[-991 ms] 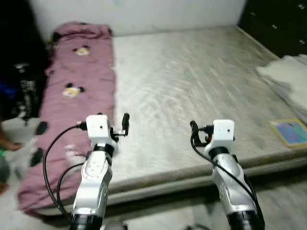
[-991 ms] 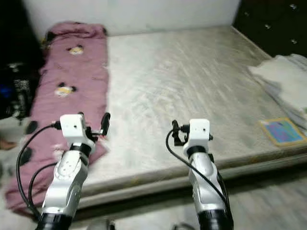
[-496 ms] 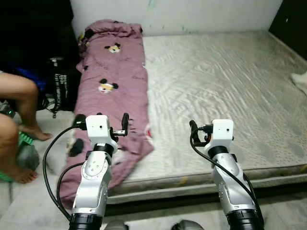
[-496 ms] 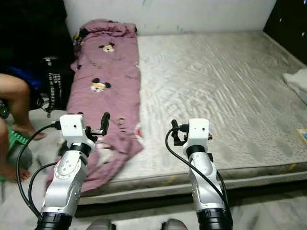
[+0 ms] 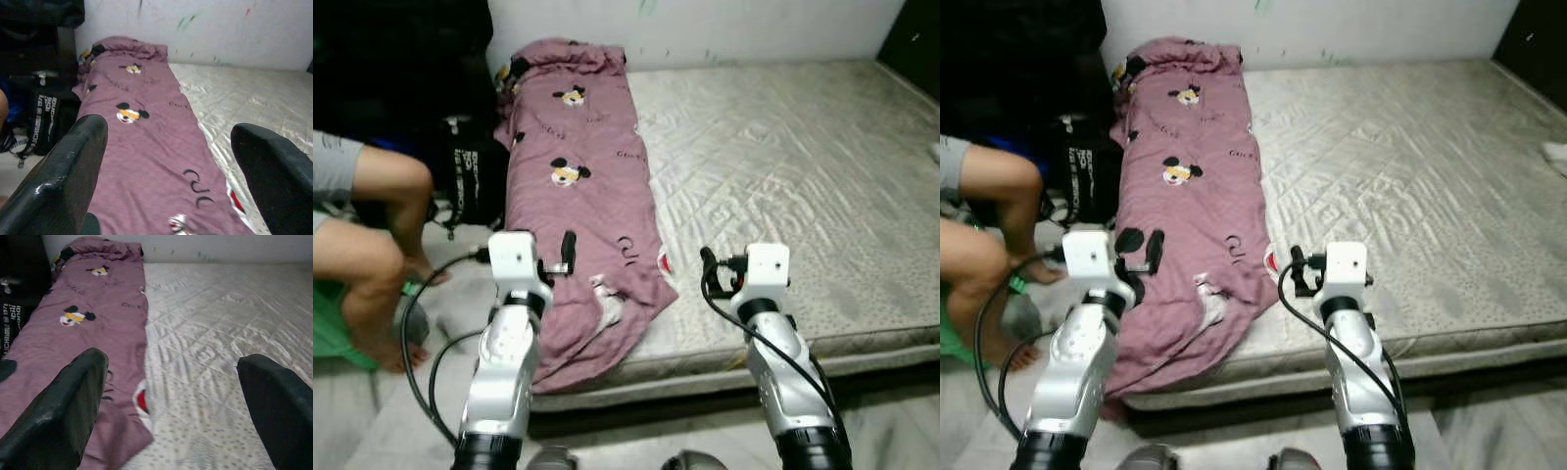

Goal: Clean up the room

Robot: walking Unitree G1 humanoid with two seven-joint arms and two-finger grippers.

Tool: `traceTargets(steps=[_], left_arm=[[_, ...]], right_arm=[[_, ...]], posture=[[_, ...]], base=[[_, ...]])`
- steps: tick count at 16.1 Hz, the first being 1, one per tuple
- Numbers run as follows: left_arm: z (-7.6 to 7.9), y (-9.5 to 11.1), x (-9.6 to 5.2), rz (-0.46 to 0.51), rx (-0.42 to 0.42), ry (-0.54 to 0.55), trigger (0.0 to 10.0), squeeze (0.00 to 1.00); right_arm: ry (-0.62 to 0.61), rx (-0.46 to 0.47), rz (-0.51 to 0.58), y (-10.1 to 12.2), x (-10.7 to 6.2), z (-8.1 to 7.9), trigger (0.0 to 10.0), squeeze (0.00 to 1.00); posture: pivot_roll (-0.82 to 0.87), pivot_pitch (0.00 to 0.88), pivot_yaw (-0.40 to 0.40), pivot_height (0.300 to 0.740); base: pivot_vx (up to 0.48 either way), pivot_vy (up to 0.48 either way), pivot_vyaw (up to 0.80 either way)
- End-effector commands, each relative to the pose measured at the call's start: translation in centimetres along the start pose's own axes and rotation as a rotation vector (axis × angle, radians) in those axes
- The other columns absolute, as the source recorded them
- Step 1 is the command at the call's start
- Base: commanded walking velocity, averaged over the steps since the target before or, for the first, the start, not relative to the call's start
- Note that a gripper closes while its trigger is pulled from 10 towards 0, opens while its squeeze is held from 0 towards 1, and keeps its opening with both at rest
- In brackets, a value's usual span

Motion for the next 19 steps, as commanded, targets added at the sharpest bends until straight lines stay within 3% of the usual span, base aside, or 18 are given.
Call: traceTargets(steps=[1,2,8,10,19], left_arm=[[-0.7,-0.3,-0.1,-0.011,-0.004,0.020,10.0,0.00],[-0.6,0.0,-0.1,0.006,0.024,0.018,10.0,0.00],[0.1,0.5,-0.2,0.032,-0.006,-0.045,10.0,0.00],[0.6,0.7,-0.3,0.041,-0.001,-0.069,10.0,0.00],[0.7,0.5,-0.3,0.037,-0.008,-0.079,10.0,0.00]], right_arm=[[0.015,0.013,0.009,0.3,0.2,-0.8,10.0,0.00],[0.015,0.012,0.010,0.4,0.2,-0.8,10.0,0.00],[0.022,0.010,0.012,0.4,0.2,-0.9,10.0,0.00],[0.026,0.008,0.011,0.4,0.2,-1.0,10.0,0.00],[0.008,0.007,0.013,0.4,0.1,-0.7,10.0,0.00]], posture=[[0.00,0.042,0.008,0.740],[0.00,0.043,0.007,0.740],[0.00,0.046,0.008,0.740],[0.00,0.046,0.009,0.740],[0.00,0.046,0.009,0.740]], base=[[0.000,0.480,0.00],[0.000,0.000,0.00],[0.000,0.000,0.00],[0.000,0.000,0.80],[0.324,0.000,0.00]])
Point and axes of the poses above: a point about 5 cm out from each wrist's last joint towards the gripper, its own x axis pointing out of the wrist towards the gripper, its own y axis along the axis of the wrist's last joint, z = x × y, the point moved 5 cm from there along x, pointing out of the wrist towards the gripper, and after that the axes turned 5 degrees about x, right-handed, at the moved point
